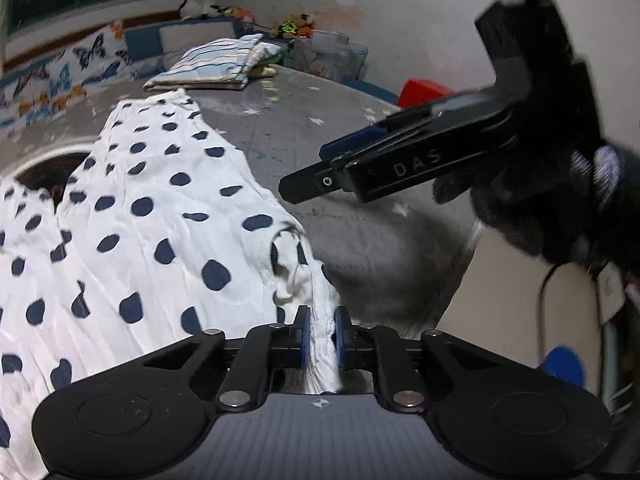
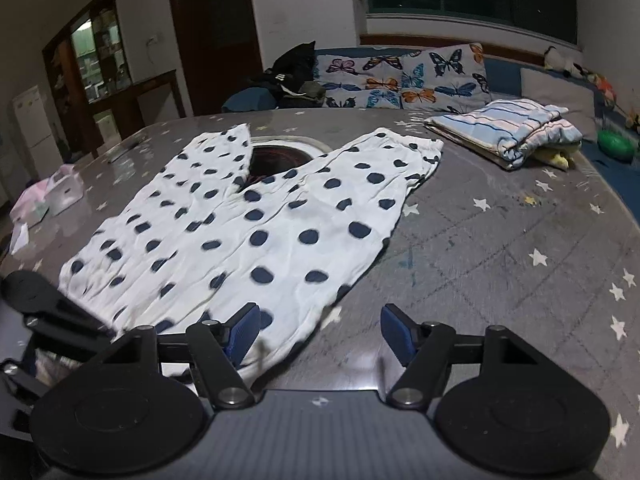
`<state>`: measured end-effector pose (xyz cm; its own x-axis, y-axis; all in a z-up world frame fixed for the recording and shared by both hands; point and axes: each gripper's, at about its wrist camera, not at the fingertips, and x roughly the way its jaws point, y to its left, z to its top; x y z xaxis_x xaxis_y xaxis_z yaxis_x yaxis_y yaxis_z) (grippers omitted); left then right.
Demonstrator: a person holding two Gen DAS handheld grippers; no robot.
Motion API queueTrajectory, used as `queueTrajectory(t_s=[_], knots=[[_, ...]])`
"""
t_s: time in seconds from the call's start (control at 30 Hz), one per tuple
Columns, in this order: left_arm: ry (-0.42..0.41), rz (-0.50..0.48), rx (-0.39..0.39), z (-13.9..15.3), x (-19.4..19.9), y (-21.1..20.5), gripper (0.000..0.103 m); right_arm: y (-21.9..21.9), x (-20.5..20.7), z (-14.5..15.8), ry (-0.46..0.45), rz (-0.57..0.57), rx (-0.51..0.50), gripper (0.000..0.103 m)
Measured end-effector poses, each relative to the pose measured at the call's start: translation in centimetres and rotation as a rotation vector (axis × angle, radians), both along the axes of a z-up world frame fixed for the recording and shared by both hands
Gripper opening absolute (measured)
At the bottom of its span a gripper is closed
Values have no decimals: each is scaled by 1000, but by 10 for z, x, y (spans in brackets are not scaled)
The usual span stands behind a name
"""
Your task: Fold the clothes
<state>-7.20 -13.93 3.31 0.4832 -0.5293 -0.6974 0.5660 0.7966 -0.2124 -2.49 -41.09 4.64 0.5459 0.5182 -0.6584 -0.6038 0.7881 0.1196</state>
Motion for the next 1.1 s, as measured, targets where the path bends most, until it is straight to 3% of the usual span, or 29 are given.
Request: queueTrajectory(t_s=[0.3,0.83,1.1], knots=[[58,85,-166,17,8,37,11,22,71,-1,0,-42,4,62],[126,150,-251,21,26,65,11,42,251,-28,52,-225,-14,52],[140,178,-269,21,28,72,11,54,303,-41,62,-267,-6,44]])
